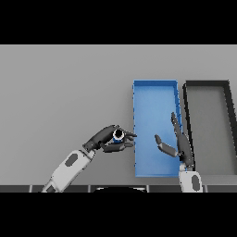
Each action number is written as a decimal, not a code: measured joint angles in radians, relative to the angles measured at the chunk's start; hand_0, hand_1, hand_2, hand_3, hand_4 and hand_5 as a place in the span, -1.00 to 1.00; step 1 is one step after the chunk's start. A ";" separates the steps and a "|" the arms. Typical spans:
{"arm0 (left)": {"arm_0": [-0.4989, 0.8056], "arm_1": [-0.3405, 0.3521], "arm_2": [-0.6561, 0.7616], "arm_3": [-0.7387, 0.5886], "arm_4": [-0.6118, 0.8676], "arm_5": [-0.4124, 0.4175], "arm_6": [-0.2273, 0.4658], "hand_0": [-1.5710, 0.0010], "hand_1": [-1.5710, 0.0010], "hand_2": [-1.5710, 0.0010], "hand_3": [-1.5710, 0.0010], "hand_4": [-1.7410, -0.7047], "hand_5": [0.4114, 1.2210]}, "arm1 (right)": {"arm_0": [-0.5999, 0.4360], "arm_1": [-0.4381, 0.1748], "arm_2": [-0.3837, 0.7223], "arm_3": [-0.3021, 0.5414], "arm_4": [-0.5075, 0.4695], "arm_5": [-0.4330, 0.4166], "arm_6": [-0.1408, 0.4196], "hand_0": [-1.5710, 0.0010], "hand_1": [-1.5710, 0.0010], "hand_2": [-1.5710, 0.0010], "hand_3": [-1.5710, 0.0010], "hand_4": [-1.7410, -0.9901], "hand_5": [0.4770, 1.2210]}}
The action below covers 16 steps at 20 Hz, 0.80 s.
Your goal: Pick up the blue pipe and place it into the blue bin.
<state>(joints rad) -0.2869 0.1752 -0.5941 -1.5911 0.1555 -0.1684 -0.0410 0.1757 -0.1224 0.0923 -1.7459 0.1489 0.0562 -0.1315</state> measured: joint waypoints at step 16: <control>-0.010 0.005 0.001 0.003 -0.011 -0.009 0.010 -1.00 -1.00 -1.00 -0.83 -0.98 1.00 | -0.258 -0.235 0.105 -0.321 -0.423 0.358 0.326 1.00 1.00 1.00 1.00 0.18 -0.88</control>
<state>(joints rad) -0.2970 0.1799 -0.5928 -1.5880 0.1449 -0.1775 -0.0313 -0.0825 -0.3570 0.1973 -2.0667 -0.2745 0.4143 0.1947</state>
